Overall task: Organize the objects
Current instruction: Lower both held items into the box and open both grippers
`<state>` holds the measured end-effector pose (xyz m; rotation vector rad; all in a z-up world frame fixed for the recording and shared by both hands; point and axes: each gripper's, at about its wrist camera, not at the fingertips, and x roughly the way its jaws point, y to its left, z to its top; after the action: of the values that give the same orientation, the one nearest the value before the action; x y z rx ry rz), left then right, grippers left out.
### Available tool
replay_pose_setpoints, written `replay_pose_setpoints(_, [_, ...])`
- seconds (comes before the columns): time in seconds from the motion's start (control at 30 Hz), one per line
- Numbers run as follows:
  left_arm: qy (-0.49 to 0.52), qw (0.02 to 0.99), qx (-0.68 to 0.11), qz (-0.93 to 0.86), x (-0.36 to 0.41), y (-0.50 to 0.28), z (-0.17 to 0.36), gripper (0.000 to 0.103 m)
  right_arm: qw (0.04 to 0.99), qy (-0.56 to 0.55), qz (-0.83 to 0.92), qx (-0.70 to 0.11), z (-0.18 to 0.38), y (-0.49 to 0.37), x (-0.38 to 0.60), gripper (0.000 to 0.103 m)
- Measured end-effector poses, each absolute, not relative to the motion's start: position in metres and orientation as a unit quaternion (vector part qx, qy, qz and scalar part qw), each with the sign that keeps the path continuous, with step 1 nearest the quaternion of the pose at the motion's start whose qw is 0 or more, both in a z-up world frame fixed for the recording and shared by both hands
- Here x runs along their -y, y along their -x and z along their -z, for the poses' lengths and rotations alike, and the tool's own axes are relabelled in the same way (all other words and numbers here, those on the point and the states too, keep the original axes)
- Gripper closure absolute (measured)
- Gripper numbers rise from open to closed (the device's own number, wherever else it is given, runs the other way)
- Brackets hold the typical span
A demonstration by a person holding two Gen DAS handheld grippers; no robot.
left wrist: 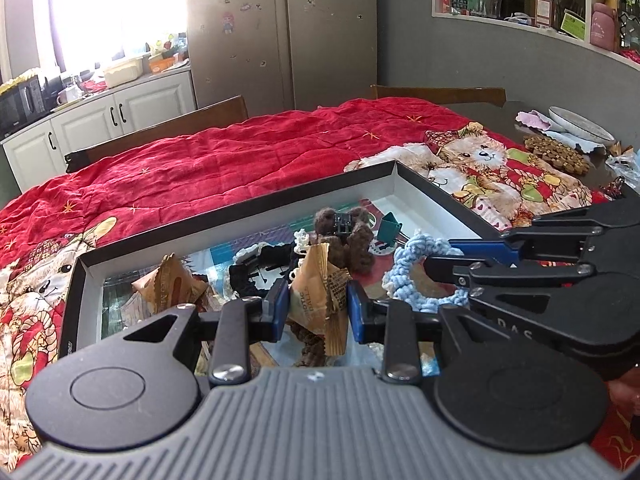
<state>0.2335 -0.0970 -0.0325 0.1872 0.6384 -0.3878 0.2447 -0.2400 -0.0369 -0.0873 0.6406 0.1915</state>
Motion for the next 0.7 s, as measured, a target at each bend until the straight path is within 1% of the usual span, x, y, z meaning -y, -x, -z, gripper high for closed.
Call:
replay_pose_setpoints(0.23, [-0.108, 0.927, -0.305, 0.188, 0.102, -0.232, 0.034, 0.068, 0.942, 0.043, -0.093, -0.319, 0.041, -0.247, 0.24, 0.089])
replay_pose_setpoints(0.7, [-0.173, 0.925, -0.286, 0.179, 0.119, -0.223, 0.042, 0.067, 0.94, 0.046, -0.094, -0.326, 0.046, -0.248, 0.239, 0.089])
